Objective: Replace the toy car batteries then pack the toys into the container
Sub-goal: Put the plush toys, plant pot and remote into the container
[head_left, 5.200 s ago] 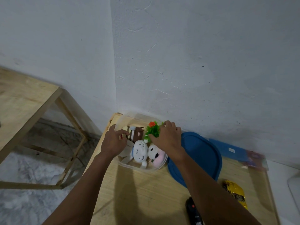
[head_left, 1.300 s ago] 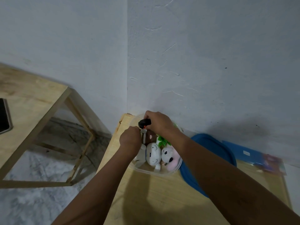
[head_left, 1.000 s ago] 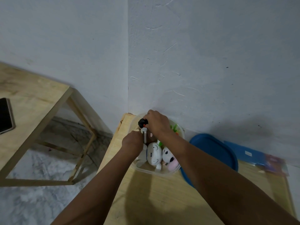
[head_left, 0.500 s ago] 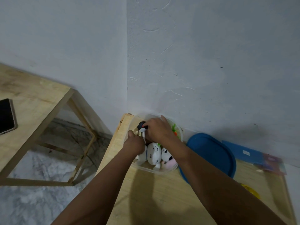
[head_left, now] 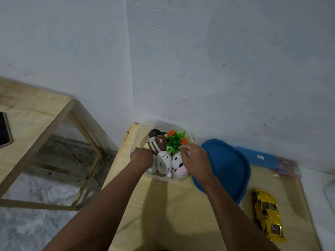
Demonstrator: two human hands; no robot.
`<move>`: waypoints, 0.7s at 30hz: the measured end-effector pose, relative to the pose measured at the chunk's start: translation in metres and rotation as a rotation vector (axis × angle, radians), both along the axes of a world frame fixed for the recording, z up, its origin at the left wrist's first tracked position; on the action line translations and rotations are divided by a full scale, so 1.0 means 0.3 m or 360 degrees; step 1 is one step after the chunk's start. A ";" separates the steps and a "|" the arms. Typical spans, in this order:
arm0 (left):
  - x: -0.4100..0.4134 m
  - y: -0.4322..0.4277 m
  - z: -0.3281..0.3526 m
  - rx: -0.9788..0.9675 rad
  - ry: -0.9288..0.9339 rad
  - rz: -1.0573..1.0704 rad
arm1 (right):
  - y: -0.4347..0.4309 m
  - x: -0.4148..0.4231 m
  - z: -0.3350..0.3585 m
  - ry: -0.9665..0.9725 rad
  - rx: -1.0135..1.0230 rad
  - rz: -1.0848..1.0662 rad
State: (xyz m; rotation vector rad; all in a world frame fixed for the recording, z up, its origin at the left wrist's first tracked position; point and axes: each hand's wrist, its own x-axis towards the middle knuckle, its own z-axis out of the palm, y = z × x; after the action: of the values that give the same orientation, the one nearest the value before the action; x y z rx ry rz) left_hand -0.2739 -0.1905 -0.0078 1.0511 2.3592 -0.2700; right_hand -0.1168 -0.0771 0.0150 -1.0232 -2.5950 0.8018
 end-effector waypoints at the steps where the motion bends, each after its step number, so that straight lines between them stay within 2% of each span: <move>1: 0.004 -0.005 -0.011 -0.0018 0.0005 -0.0013 | -0.005 0.012 0.002 -0.0002 -0.0025 -0.0023; 5: 0.012 -0.025 -0.048 -0.0095 0.0035 -0.0017 | -0.013 0.035 0.010 0.0032 -0.0066 -0.0070; 8: 0.015 -0.039 -0.049 -0.0019 0.0045 0.0044 | -0.015 0.041 0.018 0.0057 -0.0047 -0.0078; 15: -0.019 -0.024 -0.023 0.0120 -0.0225 0.0076 | -0.002 0.135 -0.011 0.0075 -0.0211 -0.0328; 17: -0.040 -0.017 -0.019 0.0208 -0.0222 0.0076 | 0.025 0.177 -0.043 -0.0030 -0.0253 -0.0534; 21: -0.046 -0.012 0.008 0.0480 0.0049 0.0172 | 0.095 0.267 -0.101 -0.0438 -0.0266 -0.0830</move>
State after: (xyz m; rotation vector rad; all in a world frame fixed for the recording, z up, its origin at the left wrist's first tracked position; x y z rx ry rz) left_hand -0.2878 -0.1940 -0.0054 1.0532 2.5281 0.1149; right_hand -0.0368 -0.0486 -0.0152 -1.8703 -2.3052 0.7882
